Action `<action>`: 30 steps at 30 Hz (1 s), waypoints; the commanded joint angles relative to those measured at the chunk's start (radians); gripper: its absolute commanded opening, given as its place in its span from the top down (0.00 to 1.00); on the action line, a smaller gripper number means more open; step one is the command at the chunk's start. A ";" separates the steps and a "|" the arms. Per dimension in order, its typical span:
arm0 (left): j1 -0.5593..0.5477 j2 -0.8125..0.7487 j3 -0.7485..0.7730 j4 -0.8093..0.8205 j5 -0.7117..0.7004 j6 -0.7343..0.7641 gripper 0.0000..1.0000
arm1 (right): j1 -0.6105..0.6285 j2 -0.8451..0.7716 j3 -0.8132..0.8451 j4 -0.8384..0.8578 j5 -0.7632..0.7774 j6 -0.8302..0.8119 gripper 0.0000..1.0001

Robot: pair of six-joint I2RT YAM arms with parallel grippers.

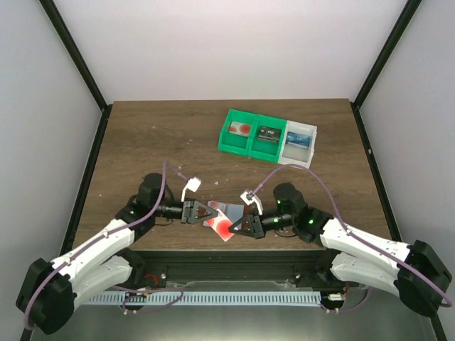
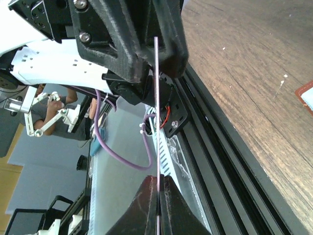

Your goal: Take the credit cards out of the card holder

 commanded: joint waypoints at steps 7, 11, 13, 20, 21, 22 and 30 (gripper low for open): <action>-0.001 0.020 0.012 0.037 0.065 -0.015 1.00 | -0.006 -0.027 0.033 -0.013 0.043 0.018 0.82; -0.001 0.003 -0.014 0.160 -0.052 -0.129 1.00 | -0.006 -0.051 -0.024 0.115 0.116 0.198 0.60; -0.001 -0.007 -0.026 0.226 -0.108 -0.193 1.00 | -0.006 -0.056 -0.067 0.217 0.161 0.293 0.56; 0.000 -0.037 -0.053 0.333 -0.315 -0.307 1.00 | -0.006 -0.013 -0.116 0.475 0.241 0.489 0.58; -0.001 -0.040 -0.060 0.352 -0.331 -0.323 1.00 | -0.006 -0.007 -0.108 0.483 0.252 0.494 0.60; 0.000 -0.043 -0.070 0.368 -0.352 -0.341 1.00 | -0.006 -0.002 -0.102 0.494 0.267 0.503 0.62; 0.000 -0.068 -0.133 0.432 -0.436 -0.408 1.00 | -0.006 0.041 -0.116 0.617 0.301 0.551 0.95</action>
